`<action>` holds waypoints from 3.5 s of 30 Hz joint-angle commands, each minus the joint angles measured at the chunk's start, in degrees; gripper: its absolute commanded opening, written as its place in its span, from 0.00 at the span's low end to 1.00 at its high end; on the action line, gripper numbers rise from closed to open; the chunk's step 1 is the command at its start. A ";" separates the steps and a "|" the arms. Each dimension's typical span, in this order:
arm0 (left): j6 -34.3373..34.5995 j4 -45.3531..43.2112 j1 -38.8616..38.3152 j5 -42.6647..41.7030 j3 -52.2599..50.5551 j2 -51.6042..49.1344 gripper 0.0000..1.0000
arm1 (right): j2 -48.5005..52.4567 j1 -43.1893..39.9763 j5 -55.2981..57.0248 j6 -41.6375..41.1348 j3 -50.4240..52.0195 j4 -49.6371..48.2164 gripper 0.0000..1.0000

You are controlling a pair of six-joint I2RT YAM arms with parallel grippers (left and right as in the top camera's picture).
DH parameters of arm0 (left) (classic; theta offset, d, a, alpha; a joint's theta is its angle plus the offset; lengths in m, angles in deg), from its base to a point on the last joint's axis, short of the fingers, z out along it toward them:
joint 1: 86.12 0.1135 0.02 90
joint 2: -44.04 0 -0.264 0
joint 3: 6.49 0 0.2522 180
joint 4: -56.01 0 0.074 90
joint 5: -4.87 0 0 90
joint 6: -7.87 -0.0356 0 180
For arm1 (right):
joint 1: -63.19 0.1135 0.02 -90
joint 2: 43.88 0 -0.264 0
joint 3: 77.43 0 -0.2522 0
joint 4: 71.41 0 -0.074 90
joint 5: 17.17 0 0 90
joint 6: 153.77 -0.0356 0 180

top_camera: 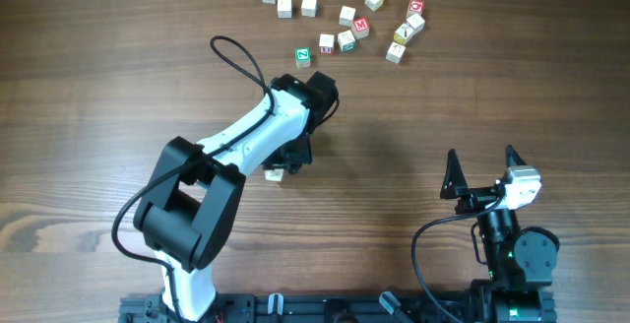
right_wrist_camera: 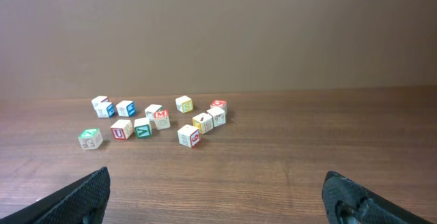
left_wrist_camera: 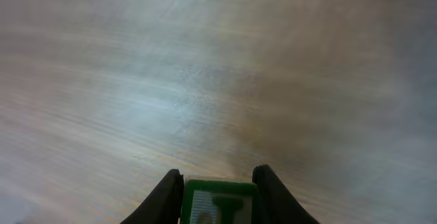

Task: Form a horizontal line
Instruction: 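Carry the J block toward the table center and lower it, then open the left gripper and retract it toward the base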

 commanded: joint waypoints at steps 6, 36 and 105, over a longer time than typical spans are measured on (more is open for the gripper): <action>1.29 -1.81 0.11 -3.15 -5.01 0.94 0.26 | -0.09 0.24 0.15 0.79 0.04 -0.31 1.00; 0.98 -1.11 0.11 -2.08 -5.01 0.94 0.27 | -0.09 0.24 0.15 0.81 0.04 -0.31 1.00; -4.72 12.33 29.55 -1.14 6.12 44.26 0.53 | -0.09 0.24 0.15 0.79 0.04 -0.31 1.00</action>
